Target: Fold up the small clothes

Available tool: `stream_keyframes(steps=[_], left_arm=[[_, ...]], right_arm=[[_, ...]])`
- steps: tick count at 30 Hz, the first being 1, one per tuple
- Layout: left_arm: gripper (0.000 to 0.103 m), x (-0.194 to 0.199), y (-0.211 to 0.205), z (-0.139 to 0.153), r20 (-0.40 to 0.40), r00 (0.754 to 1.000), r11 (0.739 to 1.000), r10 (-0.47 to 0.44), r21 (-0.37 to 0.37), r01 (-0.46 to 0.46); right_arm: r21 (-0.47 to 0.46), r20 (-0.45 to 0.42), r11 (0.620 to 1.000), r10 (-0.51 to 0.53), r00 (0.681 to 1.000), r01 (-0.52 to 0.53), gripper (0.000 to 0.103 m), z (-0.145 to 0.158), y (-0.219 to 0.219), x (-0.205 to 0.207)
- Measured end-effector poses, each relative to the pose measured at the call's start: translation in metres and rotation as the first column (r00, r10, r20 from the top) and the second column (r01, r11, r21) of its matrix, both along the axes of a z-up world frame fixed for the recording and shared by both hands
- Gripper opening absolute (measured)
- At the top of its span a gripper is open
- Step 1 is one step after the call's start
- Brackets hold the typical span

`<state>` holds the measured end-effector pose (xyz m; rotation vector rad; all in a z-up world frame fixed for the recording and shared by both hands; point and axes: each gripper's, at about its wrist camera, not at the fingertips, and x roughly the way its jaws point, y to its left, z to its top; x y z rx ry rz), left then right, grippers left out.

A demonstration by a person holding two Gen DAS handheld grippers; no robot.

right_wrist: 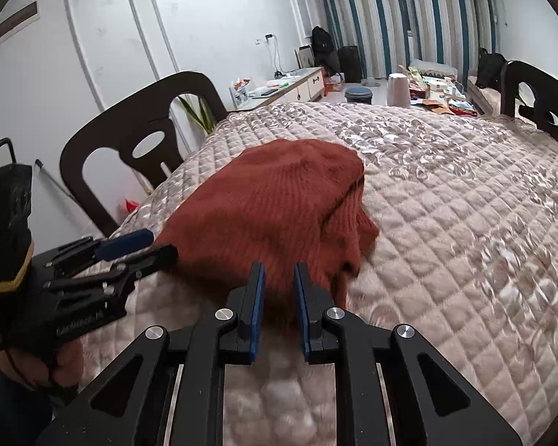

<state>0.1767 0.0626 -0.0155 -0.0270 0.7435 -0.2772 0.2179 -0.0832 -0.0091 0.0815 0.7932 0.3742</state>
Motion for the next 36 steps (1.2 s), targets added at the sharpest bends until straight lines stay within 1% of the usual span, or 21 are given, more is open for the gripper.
stream_keyframes(steps=[1,3,5,6,11,13,14,17,23,26,30,36], left_arm=[[0.048,-0.006,0.001,0.001,0.002,1.000,1.000,0.008,0.002,-0.008],[0.050,-0.016,0.000,0.002,0.007,1.000,1.000,0.021,0.014,-0.021],[0.056,-0.026,0.000,0.003,0.017,0.999,0.999,0.028,0.023,-0.029],[0.058,-0.031,0.000,0.003,0.020,0.999,0.999,0.033,0.025,-0.034],[0.058,-0.050,0.002,0.004,0.021,0.998,0.998,0.057,0.031,-0.057],[0.059,-0.055,0.004,0.004,0.017,0.997,0.997,0.072,0.039,-0.072],[0.059,-0.057,0.004,0.003,0.015,0.997,0.996,0.077,0.040,-0.077],[0.059,-0.061,0.006,0.001,0.015,0.997,0.996,0.080,0.036,-0.081],[0.059,-0.056,0.007,-0.007,-0.007,0.997,0.996,0.082,0.036,-0.082],[0.065,-0.054,0.007,-0.009,-0.014,0.997,0.997,0.078,0.030,-0.078],[0.065,-0.051,0.006,-0.013,-0.015,0.996,0.996,0.083,0.045,-0.083],[0.065,-0.050,0.006,-0.015,-0.020,0.996,0.996,0.081,0.044,-0.080]], right_arm=[[0.000,0.001,1.000,-0.001,1.000,0.001,0.022,0.000,0.000,-0.004],[-0.003,0.006,1.000,0.001,1.000,0.000,0.024,0.001,0.000,-0.015],[-0.004,0.016,1.000,-0.001,1.000,0.001,0.027,0.003,0.000,-0.027],[-0.005,0.021,1.000,-0.004,1.000,0.004,0.027,0.004,-0.001,-0.032],[-0.013,0.019,1.000,0.004,1.000,-0.004,0.029,0.002,0.003,-0.056],[-0.023,0.014,1.000,0.005,1.000,-0.005,0.042,0.000,0.005,-0.062],[-0.024,0.014,1.000,0.007,1.000,-0.007,0.043,-0.001,0.006,-0.065],[-0.025,0.018,1.000,0.018,1.000,-0.017,0.043,-0.002,0.007,-0.072],[-0.075,0.011,0.997,0.001,1.000,0.000,0.043,-0.010,0.013,-0.065],[-0.079,0.004,0.997,-0.002,1.000,0.002,0.043,-0.013,0.015,-0.064],[-0.085,0.003,0.996,0.000,1.000,0.000,0.043,-0.015,0.017,-0.064],[-0.080,0.001,0.997,-0.007,1.000,0.008,0.043,-0.014,0.016,-0.063]])
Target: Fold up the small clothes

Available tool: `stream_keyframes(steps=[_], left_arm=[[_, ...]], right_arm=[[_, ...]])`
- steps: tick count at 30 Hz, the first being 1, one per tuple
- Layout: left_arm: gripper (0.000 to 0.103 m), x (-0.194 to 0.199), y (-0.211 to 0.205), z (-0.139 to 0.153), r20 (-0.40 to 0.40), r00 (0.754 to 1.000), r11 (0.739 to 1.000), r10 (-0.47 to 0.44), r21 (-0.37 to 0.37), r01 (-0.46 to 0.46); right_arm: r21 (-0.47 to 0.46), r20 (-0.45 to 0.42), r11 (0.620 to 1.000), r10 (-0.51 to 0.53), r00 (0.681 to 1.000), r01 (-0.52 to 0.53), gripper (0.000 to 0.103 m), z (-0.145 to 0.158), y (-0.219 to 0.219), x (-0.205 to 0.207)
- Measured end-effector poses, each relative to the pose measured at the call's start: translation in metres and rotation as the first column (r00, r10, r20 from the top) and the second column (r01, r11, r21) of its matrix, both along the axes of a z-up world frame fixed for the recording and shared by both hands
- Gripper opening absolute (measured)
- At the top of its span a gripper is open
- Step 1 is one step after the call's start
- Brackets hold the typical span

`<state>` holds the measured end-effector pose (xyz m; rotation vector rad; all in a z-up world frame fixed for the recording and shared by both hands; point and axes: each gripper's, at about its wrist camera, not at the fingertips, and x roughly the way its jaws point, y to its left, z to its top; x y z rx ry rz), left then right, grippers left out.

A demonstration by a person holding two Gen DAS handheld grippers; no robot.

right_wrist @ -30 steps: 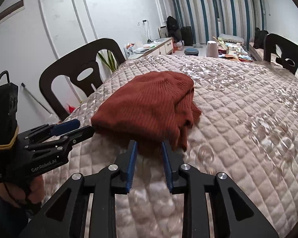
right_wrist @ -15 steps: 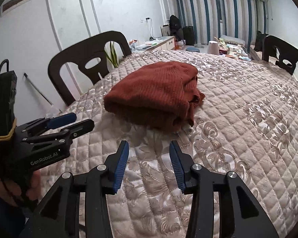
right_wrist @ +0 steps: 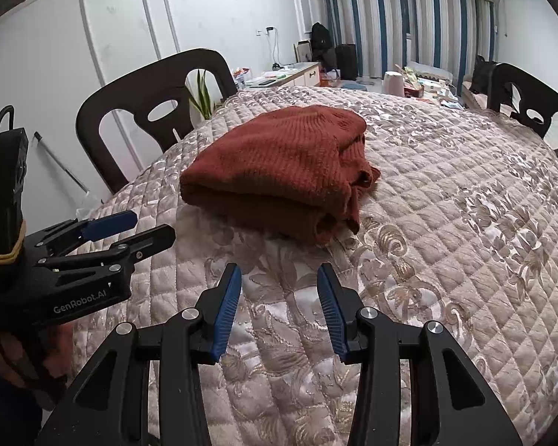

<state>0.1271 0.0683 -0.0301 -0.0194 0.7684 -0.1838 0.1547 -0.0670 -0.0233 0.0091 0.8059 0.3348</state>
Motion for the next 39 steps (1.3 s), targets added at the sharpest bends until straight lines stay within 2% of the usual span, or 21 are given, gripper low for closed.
stream_keyframes(steps=[39], left_arm=[[0.065,-0.0052,0.0018,0.0025,0.008,1.000,0.999,0.025,0.021,-0.026]], right_arm=[[-0.003,0.009,1.000,0.009,1.000,-0.009,0.043,0.0024,0.0023,-0.0029]])
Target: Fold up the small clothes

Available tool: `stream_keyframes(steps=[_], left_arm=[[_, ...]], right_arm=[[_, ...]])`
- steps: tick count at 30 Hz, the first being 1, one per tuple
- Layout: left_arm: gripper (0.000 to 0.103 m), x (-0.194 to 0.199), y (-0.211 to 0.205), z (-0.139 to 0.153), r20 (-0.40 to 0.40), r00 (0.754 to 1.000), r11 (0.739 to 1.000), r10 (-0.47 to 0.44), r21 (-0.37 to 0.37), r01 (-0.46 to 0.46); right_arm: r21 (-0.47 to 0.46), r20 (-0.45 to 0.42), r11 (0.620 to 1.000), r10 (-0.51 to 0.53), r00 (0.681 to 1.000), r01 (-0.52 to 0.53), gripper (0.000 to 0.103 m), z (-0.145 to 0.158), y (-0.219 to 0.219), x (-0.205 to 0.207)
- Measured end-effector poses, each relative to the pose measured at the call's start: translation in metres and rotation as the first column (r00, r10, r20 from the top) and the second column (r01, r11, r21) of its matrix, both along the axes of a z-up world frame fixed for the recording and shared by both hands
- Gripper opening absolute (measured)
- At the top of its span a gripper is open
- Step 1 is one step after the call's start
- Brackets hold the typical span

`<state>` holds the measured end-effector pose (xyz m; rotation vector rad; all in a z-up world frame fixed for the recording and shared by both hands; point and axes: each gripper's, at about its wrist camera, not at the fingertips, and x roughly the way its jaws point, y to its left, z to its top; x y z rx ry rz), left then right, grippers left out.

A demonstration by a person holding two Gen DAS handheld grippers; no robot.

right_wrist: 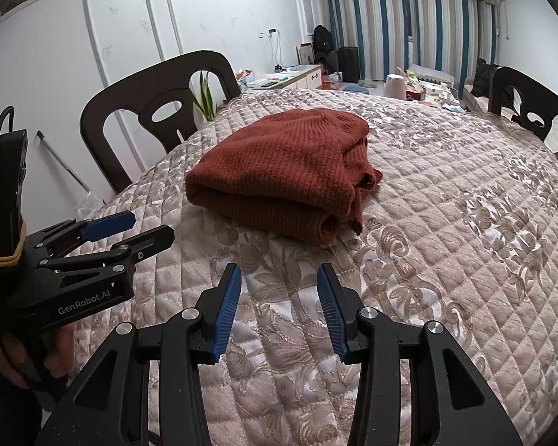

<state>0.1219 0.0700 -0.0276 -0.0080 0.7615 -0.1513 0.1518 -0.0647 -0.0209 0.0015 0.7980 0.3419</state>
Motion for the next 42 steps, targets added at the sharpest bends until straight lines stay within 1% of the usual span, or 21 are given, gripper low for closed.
stream_keyframes(steps=[42], left_arm=[[0.065,-0.0008,0.0003,0.0003,0.002,1.000,1.000,0.004,0.009,-0.004]], right_arm=[[-0.001,0.005,1.000,0.006,1.000,-0.006,0.043,0.0003,0.0024,-0.0001]])
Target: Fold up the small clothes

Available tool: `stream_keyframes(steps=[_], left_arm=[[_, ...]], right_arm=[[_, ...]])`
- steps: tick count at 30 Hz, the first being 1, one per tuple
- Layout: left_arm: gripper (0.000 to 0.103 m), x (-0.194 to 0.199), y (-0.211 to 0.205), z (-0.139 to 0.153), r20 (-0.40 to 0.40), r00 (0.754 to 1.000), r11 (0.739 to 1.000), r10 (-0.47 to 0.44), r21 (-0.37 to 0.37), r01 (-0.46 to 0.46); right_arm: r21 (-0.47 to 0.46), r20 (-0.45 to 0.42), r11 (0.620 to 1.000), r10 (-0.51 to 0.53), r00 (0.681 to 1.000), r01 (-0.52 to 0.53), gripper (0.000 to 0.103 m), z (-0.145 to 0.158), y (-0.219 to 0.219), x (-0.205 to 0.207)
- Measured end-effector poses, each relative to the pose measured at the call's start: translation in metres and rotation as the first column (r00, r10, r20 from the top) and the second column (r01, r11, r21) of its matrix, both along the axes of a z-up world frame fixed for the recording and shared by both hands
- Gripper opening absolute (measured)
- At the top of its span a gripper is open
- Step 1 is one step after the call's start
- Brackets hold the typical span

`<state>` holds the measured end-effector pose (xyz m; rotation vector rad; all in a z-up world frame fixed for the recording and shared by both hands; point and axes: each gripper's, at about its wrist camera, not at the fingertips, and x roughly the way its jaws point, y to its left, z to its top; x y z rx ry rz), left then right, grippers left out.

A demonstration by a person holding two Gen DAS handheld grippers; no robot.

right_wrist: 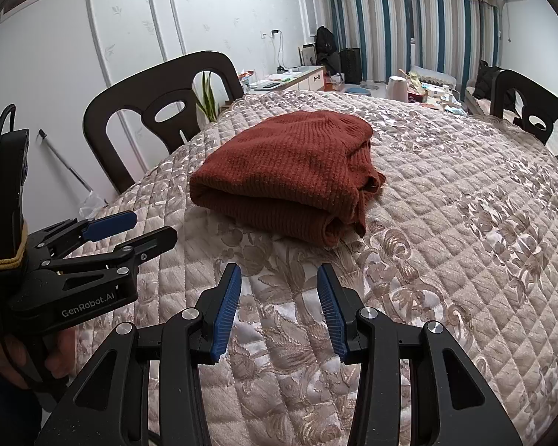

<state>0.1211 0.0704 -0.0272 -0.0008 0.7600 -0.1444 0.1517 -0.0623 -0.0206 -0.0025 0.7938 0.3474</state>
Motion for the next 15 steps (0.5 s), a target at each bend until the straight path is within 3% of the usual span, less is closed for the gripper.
stream_keyframes(steps=[15], left_arm=[[0.065,0.0007,0.0012,-0.0004,-0.005,1.000,1.000,0.002,0.005,-0.002]], right_arm=[[-0.001,0.000,1.000,0.000,1.000,0.000,0.043,-0.0003,-0.0001,0.0001]])
